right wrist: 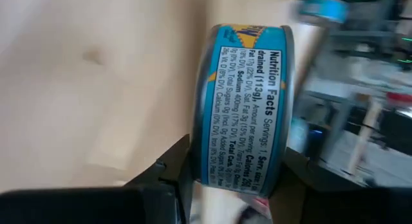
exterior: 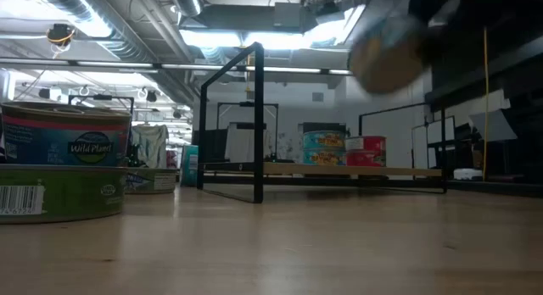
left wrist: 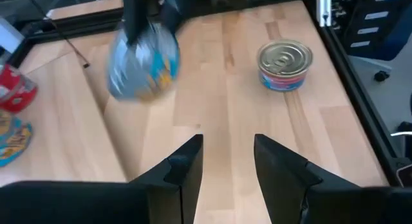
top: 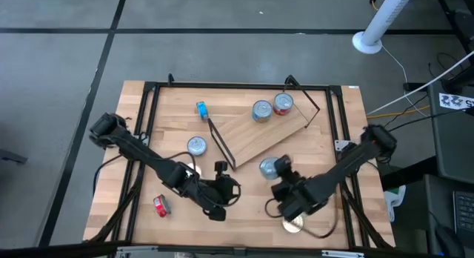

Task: Stack canned seafood by type on shelf
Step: Stack the light blue tuna can on top of the light blue tuna can on the shelf

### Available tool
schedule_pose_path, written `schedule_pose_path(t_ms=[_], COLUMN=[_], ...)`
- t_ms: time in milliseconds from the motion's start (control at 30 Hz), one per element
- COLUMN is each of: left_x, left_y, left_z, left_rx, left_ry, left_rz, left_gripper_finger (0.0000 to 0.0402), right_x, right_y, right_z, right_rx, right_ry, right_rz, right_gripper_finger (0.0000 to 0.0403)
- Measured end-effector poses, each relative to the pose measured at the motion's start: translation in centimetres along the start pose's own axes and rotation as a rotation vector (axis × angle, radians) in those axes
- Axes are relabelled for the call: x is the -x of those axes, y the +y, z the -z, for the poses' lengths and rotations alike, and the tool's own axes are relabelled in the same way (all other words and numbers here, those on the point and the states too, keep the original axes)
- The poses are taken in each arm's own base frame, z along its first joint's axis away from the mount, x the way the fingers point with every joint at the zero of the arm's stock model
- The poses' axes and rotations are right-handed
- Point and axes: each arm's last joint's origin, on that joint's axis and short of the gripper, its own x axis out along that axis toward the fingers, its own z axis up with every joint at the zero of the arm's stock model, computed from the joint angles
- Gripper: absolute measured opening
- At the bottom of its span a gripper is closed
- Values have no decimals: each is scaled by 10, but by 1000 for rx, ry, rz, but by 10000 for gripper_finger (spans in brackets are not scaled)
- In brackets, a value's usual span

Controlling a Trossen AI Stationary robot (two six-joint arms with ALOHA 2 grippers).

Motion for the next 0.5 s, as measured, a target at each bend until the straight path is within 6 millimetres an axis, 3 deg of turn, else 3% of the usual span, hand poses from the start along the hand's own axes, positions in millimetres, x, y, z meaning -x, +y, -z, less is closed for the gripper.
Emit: schedule_pose_path(t_ms=[100, 233, 333, 500], left_x=[5, 5, 3, 0], left_y=[5, 9, 13, 19], left_z=[-3, -4, -4, -4], left_rx=[6, 8, 1, -13], left_ry=[-7, -5, 3, 13], left_rz=[-6, -16, -27, -42], left_gripper_finger=[133, 133, 133, 133], right_x=[16, 17, 4, -39], right_y=[-22, -48, -63, -78], right_z=[21, 53, 71, 87], right_rx=[-74, -168, -236, -216], right_ry=[-47, -48, -11, 95], right_rz=[128, 238, 262, 280], right_gripper_finger=[138, 138, 138, 138])
